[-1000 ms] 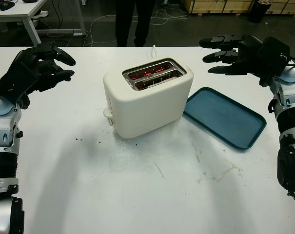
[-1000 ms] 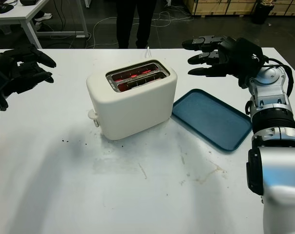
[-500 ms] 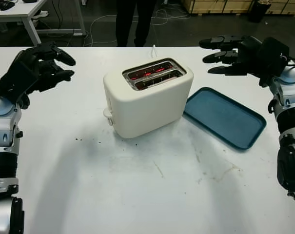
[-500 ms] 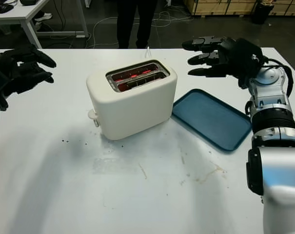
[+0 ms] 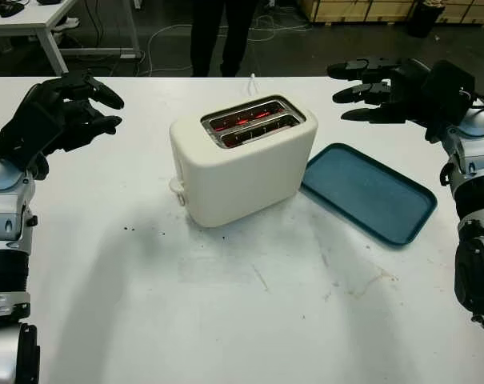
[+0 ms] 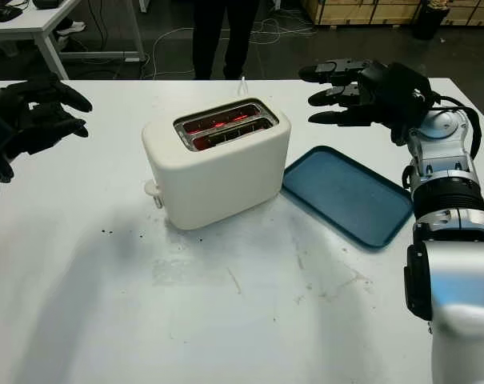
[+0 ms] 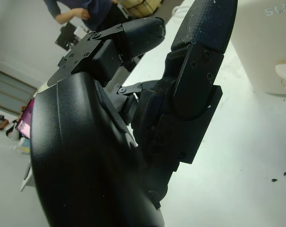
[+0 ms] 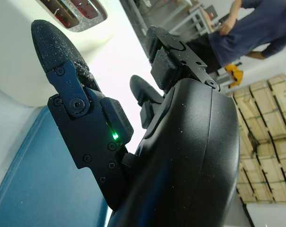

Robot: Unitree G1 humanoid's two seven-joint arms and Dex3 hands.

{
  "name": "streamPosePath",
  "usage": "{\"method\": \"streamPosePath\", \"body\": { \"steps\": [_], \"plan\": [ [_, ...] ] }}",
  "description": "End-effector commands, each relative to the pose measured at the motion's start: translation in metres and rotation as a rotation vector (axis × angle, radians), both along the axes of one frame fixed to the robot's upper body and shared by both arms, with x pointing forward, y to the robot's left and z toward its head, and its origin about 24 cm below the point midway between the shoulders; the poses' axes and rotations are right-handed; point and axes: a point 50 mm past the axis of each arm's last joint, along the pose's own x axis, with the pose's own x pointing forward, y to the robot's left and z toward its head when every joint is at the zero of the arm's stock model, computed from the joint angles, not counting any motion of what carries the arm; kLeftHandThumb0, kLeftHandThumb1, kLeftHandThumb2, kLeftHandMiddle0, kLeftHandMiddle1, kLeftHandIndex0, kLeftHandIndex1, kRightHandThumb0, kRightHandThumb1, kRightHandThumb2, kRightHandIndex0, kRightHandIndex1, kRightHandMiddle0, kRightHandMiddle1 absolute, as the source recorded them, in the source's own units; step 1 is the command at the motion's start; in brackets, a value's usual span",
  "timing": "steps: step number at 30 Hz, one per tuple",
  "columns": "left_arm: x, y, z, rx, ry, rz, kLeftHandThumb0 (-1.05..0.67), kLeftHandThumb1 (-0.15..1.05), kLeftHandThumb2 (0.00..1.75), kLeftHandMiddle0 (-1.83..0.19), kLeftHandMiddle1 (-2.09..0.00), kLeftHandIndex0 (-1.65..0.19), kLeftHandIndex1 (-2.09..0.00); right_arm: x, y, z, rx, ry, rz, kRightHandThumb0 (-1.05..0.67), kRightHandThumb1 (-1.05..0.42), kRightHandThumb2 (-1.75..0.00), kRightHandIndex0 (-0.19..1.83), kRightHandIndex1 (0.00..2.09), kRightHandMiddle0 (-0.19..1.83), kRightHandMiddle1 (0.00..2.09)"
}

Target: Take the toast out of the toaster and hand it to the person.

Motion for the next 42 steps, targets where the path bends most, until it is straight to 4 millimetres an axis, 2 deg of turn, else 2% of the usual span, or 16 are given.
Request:
{"method": "streamPosePath", "body": {
  "steps": [1,42],
  "plan": [
    [0.0011,-0.0026,0.0047,0.005,-0.023,-0.013,-1.05,0.87,0.01,-0.63,-1.31,-0.6,-1.16,-0.0008,-0.0011,-0.0012,0.006,-0.007,-0.005,-0.84,-0.74,0.0,0.37,0.55,0.57,0.01],
    [0.0006,-0.0024,0.0042,0.008,-0.021,-0.001,-1.05,0.88,0.0,-0.63,-1.32,-0.6,-1.17,-0.0009,-0.001,-0.0009,0.0,-0.009,-0.005,-0.83,-0.75,0.0,0.38,0.51,0.56,0.0]
  ]
}}
